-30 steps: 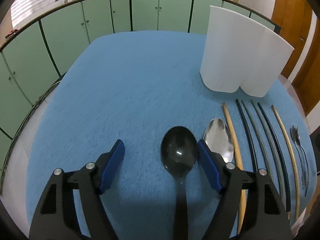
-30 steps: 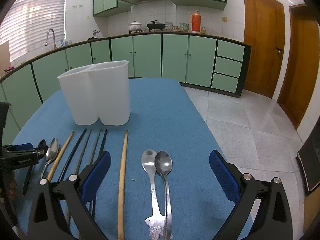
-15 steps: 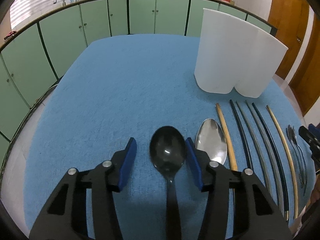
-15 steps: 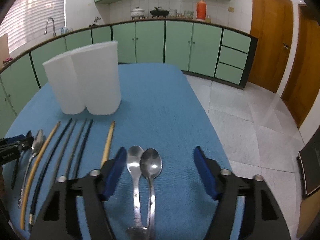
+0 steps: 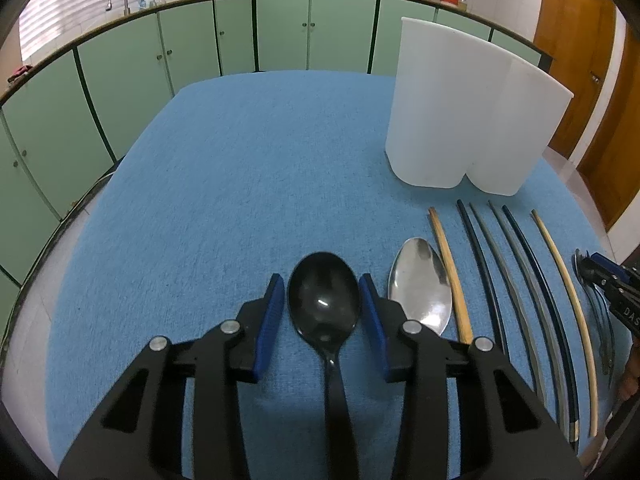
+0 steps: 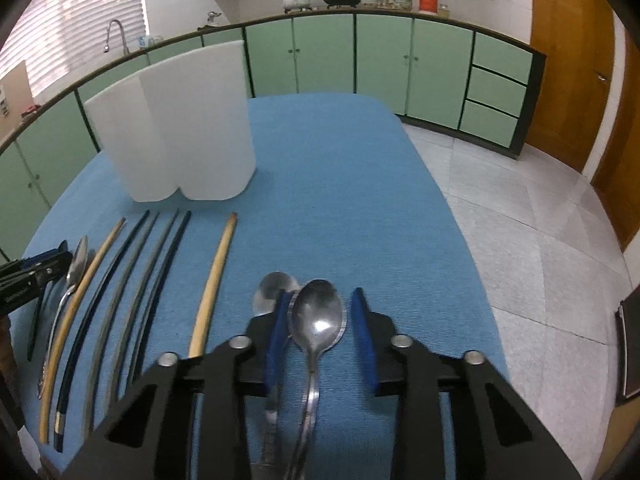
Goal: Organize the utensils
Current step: 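Grasp the black spoon with the left tool while the right tool grasps a silver spoon, then carry both spoons to the white holder and open both tools to drop them in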
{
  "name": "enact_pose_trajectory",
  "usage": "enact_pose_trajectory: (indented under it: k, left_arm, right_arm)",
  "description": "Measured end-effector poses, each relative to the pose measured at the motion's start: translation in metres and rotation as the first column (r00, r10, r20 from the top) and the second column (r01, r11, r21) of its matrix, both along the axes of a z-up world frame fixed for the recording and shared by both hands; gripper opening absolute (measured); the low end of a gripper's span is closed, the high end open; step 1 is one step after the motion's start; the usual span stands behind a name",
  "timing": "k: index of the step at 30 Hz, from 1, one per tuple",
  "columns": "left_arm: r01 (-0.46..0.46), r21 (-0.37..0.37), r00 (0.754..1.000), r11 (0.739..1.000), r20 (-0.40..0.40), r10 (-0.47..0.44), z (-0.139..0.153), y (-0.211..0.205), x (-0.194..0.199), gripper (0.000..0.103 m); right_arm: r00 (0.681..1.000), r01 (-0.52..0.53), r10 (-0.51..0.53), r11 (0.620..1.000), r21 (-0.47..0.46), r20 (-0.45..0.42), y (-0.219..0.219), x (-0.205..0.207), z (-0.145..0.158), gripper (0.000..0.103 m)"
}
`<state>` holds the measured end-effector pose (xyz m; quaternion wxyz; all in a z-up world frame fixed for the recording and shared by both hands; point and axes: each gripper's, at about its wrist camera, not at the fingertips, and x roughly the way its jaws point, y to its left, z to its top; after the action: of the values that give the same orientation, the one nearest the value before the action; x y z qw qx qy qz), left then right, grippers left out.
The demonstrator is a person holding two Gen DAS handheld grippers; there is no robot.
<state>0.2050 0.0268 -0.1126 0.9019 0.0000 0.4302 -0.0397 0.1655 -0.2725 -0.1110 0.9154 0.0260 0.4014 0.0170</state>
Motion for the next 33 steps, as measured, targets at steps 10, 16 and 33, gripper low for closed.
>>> enact_pose_trajectory:
  k: [10,16,33]
  left_arm:
    - [0.015,-0.028,1.000,1.000,0.008,-0.014,0.004,0.002,-0.008,0.034]
    - [0.033,-0.058,0.997,0.998,0.077,-0.028,0.018,0.005,-0.024,0.034]
    - [0.071,-0.134,0.955,0.988,0.295,-0.029,0.078,0.007,-0.045,0.034]
  right_arm:
    - [0.997,0.008,-0.008,1.000,0.004,0.073,-0.001,-0.017,0.017,0.028]
    - [0.984,-0.021,0.016,0.999,0.026,0.175,0.001,-0.039,0.045,0.028]
    - [0.939,-0.093,0.067,0.994,0.063,0.336,0.014,-0.047,0.109,0.027]
